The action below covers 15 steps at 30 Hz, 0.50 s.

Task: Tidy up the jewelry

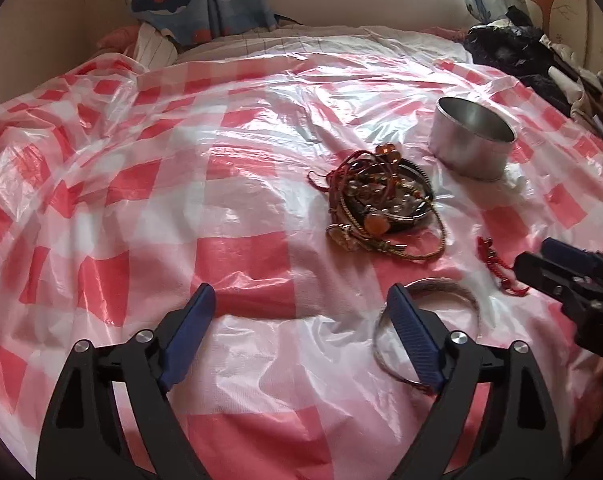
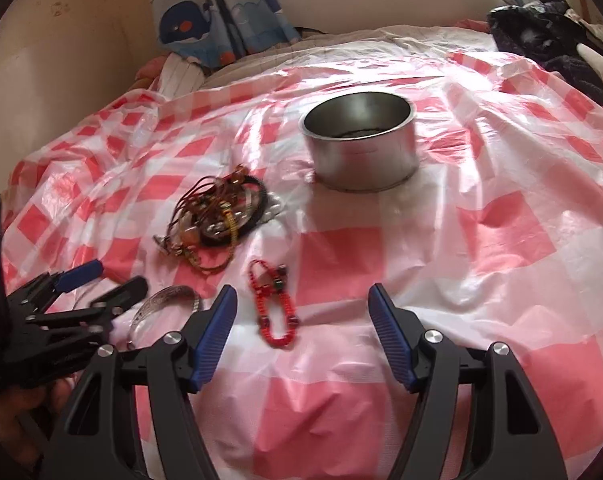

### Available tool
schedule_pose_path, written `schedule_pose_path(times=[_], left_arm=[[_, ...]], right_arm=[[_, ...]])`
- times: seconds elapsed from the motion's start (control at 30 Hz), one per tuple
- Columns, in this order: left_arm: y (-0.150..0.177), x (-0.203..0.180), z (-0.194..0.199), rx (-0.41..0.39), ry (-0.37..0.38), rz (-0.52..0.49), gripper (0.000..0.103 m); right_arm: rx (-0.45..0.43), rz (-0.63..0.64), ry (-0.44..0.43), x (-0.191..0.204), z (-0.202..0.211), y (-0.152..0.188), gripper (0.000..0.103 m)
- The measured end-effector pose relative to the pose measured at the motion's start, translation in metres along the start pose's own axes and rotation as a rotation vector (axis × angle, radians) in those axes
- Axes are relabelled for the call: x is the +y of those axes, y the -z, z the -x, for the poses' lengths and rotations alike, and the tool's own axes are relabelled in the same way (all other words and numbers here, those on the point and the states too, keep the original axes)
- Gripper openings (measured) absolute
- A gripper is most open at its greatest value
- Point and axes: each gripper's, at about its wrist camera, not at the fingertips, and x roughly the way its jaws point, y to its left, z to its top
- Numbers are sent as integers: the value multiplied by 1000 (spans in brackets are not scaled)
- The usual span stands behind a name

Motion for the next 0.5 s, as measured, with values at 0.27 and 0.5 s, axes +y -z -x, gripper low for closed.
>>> schedule_pose_path(times=[0.27,0.5], left_arm=[[11,24,-13,68,-86,96,97],[14,26,-18,74,-61,114,97]], right_arm=[[63,110,92,21,-14,16,96],[59,110,104,21,-15,19,96]])
